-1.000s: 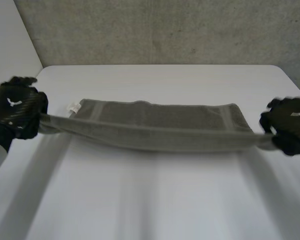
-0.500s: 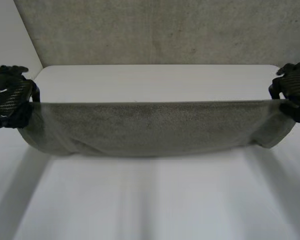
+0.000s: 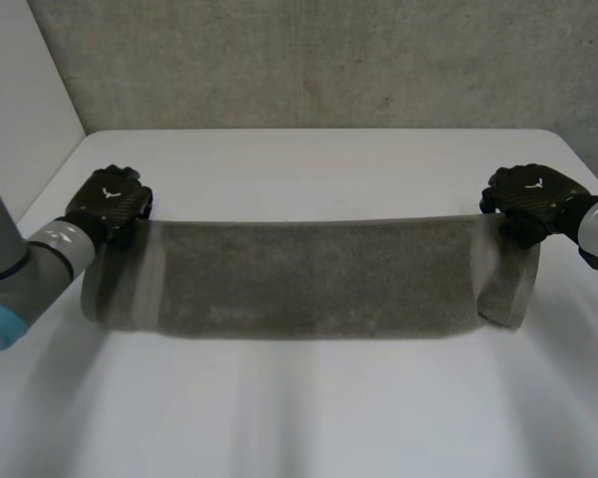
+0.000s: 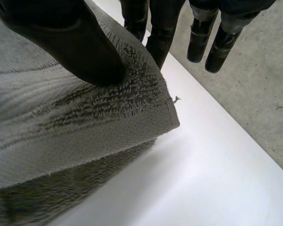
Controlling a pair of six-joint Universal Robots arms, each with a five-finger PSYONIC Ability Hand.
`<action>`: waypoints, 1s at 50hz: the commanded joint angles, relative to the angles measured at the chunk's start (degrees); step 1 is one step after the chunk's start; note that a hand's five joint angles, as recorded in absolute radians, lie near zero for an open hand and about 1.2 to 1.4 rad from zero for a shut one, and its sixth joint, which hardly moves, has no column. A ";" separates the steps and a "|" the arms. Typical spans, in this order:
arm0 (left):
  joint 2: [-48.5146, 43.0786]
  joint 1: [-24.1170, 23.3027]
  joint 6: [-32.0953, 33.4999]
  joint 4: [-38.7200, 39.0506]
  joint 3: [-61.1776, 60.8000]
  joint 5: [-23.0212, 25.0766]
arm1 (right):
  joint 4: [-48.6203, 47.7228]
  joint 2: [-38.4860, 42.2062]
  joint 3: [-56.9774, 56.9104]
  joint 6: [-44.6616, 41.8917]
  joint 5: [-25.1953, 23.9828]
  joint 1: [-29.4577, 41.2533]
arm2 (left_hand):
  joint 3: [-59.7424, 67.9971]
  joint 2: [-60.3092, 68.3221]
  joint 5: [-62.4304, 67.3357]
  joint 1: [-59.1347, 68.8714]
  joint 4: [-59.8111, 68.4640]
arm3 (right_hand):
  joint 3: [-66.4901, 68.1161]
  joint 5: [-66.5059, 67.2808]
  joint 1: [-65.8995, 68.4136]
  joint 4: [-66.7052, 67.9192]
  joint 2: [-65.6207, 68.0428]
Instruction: Fold the towel.
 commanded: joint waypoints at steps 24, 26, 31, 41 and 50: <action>-13.04 -1.85 4.97 3.63 9.29 -3.45 | -8.88 16.02 -11.19 -4.41 2.66 3.29 | -2.96 -0.43 -0.72 1.56 -3.36 | -2.49 -5.85 -4.69 -4.37 -5.84; -12.78 -1.85 4.97 3.98 9.03 -4.16 | -11.24 15.93 -11.19 -4.32 4.24 3.47 | -2.96 -17.62 -17.91 -15.63 -3.36 | -2.49 -59.09 -57.93 -4.37 -59.09; -11.99 -2.64 4.62 4.07 8.50 -6.54 | -14.49 13.40 -10.22 -3.27 8.01 3.90 | -2.96 -63.71 -64.00 -61.72 -3.36 | -2.49 -67.17 -66.00 -4.37 -67.16; 1.09 -2.73 2.86 3.63 -0.36 -7.42 | -21.01 -2.61 1.56 6.93 9.34 3.82 | -2.96 -65.90 -66.19 -63.91 -3.36 | -2.49 -67.17 -66.00 -4.37 -67.16; 12.71 -2.55 1.10 4.34 -13.91 -6.10 | -18.55 -17.27 20.87 11.15 8.99 3.73 | -2.96 -65.90 -66.19 -63.91 -3.36 | -2.49 -67.17 -66.00 -4.37 -67.16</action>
